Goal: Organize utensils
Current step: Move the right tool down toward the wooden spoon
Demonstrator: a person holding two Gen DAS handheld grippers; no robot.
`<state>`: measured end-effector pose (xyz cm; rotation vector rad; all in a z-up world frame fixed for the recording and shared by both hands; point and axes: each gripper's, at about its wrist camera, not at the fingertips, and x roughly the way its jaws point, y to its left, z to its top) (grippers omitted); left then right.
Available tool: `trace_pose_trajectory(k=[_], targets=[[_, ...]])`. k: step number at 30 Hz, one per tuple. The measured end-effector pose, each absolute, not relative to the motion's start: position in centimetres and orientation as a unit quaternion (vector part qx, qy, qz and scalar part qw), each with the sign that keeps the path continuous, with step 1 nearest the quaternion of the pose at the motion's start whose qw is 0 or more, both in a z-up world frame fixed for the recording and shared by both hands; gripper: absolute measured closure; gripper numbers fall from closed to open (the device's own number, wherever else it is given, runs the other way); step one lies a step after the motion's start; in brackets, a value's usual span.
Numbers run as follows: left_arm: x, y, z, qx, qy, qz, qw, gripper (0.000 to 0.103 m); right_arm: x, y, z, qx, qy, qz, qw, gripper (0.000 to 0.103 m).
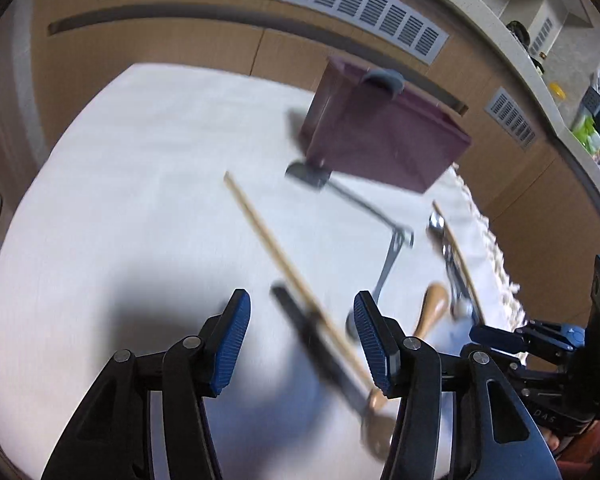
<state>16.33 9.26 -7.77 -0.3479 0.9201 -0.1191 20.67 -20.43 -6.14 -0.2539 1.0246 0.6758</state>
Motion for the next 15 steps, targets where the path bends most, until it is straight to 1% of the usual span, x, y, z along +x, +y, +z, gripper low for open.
trace_pose_trajectory(k=[2, 4, 7, 9, 11, 13, 15], targets=[[15.0, 9.2, -8.4, -0.161, 0.445, -0.052, 0.879, 0.049, 19.5, -20.6, -6.6, -0.105, 0.472, 0.332, 0.810, 0.081], [13.9, 9.0, -9.1, -0.172, 0.455, -0.063, 0.871, 0.049, 19.5, -20.7, -7.3, -0.084, 0.481, 0.340, 0.804, 0.081], [13.0, 8.2, -10.0, -0.188, 0.473, -0.091, 0.856, 0.050, 20.8, -20.9, -8.3, -0.035, 0.504, 0.331, 0.797, 0.081], [12.7, 7.5, -9.8, -0.176, 0.470, -0.093, 0.860, 0.050, 22.3, -21.2, -8.8, 0.003, 0.518, 0.318, 0.794, 0.081], [12.8, 7.7, -9.6, -0.186, 0.470, -0.098, 0.857, 0.050, 23.3, -21.3, -9.0, 0.039, 0.521, 0.310, 0.794, 0.081], [12.7, 8.1, -9.0, -0.173, 0.458, -0.078, 0.868, 0.050, 24.3, -21.0, -9.1, 0.059, 0.522, 0.298, 0.797, 0.078], [12.7, 8.4, -8.4, -0.152, 0.441, -0.055, 0.883, 0.050, 25.1, -20.0, -9.1, 0.053, 0.516, 0.288, 0.805, 0.074]])
